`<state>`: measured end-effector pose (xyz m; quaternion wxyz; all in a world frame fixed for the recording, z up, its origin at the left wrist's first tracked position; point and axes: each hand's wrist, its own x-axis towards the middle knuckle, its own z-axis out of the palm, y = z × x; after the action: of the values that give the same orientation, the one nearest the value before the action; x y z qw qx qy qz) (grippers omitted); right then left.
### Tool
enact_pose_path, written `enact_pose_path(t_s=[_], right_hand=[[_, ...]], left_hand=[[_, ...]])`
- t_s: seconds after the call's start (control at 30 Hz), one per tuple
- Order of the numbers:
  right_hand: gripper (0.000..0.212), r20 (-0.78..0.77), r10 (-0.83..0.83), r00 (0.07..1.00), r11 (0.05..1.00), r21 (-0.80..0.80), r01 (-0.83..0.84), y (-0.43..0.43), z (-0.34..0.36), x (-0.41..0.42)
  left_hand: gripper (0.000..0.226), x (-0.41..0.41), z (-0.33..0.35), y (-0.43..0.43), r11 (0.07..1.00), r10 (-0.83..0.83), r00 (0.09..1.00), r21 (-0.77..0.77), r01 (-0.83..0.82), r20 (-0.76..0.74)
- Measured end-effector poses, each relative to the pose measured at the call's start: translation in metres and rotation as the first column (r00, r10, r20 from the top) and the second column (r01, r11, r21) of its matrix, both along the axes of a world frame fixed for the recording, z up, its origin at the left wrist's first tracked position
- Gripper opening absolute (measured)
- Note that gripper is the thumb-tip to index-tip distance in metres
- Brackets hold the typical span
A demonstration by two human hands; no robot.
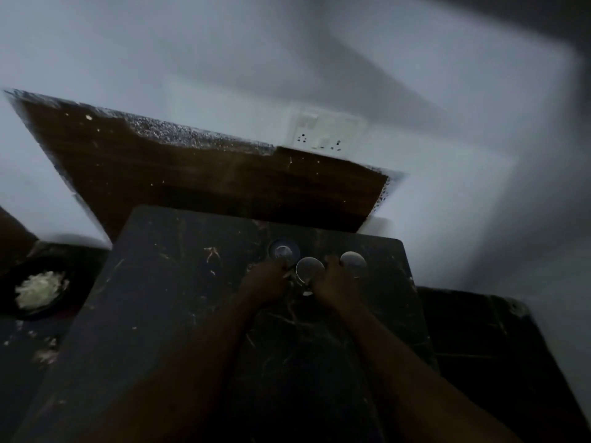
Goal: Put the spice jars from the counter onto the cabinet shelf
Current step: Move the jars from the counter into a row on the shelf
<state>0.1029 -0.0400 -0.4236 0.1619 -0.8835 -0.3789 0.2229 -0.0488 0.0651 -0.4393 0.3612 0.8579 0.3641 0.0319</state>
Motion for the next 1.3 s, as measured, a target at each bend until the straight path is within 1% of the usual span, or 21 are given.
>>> enact_pose_path(t_s=[0.07,0.13,0.2,0.27,0.3,0.37,0.43,0.53,0.57,0.63,0.73,0.8,0.87,0.93,1.07,1.13,1.2,1.3], right_hand=[[0.07,0.015,-0.012,1.0,0.999,-0.038,0.013,0.005,-0.02,0.006],[0.077,-0.003,0.006,1.0,1.0,-0.011,-0.006,0.008,-0.035,0.007],[0.086,-0.034,0.039,0.999,0.999,0.001,-0.039,0.011,-0.05,0.012],[0.092,-0.069,0.066,0.995,0.997,-0.024,-0.068,0.013,-0.062,0.016],[0.093,-0.082,0.072,0.994,0.997,-0.028,-0.074,0.014,-0.066,0.018],[0.091,-0.102,0.061,0.993,0.998,0.012,-0.06,0.013,-0.07,0.021],[0.079,-0.108,0.035,0.993,0.996,0.086,-0.026,0.009,-0.068,0.021],[0.055,-0.144,-0.039,0.989,0.973,0.22,0.071,0.001,-0.056,0.022],[0.052,-0.159,-0.053,0.986,0.961,0.259,0.094,-0.004,-0.051,0.022],[0.059,-0.21,-0.072,0.975,0.94,0.312,0.136,-0.013,-0.038,0.023],[0.071,-0.254,-0.098,0.962,0.891,0.409,0.199,-0.023,-0.009,0.022],[0.068,-0.248,-0.092,0.964,0.85,0.485,0.206,-0.022,0.021,0.019],[0.063,-0.239,-0.067,0.969,0.791,0.579,0.197,-0.016,0.055,0.013],[0.061,-0.242,-0.031,0.97,0.693,0.694,0.196,-0.006,0.095,0.007],[0.059,-0.077,-0.006,0.997,0.478,0.876,0.07,0.02,0.187,-0.009],[0.058,-0.042,0.037,0.998,0.393,0.919,0.024,0.029,0.229,-0.017],[0.058,-0.005,0.08,0.997,0.336,0.942,-0.022,0.034,0.27,-0.024],[0.065,0.072,0.14,0.988,0.243,0.964,-0.104,0.037,0.327,-0.034]], left_hand=[[0.031,0.014,-0.018,-0.003,1.0,-0.01,0.999,0.002,0.01,-0.046],[0.029,0.025,-0.029,-0.005,1.0,-0.027,0.998,-0.002,0.027,-0.062],[0.033,0.038,-0.036,-0.007,1.0,-0.016,0.998,0.008,0.017,-0.057],[0.038,0.047,-0.039,-0.009,0.999,0.026,0.998,-0.02,-0.027,-0.048],[0.039,0.051,-0.039,-0.009,0.998,0.041,0.998,-0.038,-0.044,-0.056],[0.036,0.055,-0.039,-0.009,0.996,0.069,0.995,-0.052,-0.072,-0.071],[0.032,0.055,-0.038,-0.01,0.995,0.091,0.994,-0.04,-0.093,-0.061],[0.029,0.052,-0.033,-0.016,0.991,0.131,0.991,-0.01,-0.131,0.021],[0.029,0.05,-0.029,-0.018,0.989,0.148,0.988,-0.008,-0.147,0.054],[0.032,0.046,-0.018,-0.02,0.986,0.166,0.977,-0.042,-0.162,0.131],[0.052,0.038,0.013,-0.016,0.985,0.137,0.948,-0.143,-0.099,0.288],[0.055,0.034,0.045,-0.01,0.984,0.114,0.907,-0.172,-0.047,0.404],[0.055,0.03,0.081,-0.003,0.988,0.112,0.862,-0.15,-0.042,0.494],[0.059,0.024,0.121,0.004,0.993,0.112,0.798,-0.105,-0.062,0.592],[0.066,0.008,0.209,0.013,0.995,0.042,0.646,0.026,-0.096,0.762],[0.065,0.0,0.249,0.016,0.99,0.011,0.581,0.075,-0.124,0.814],[0.064,-0.007,0.287,0.018,0.981,-0.011,0.526,0.112,-0.161,0.851],[0.062,-0.016,0.339,0.019,0.957,-0.065,0.428,0.178,-0.228,0.902]])
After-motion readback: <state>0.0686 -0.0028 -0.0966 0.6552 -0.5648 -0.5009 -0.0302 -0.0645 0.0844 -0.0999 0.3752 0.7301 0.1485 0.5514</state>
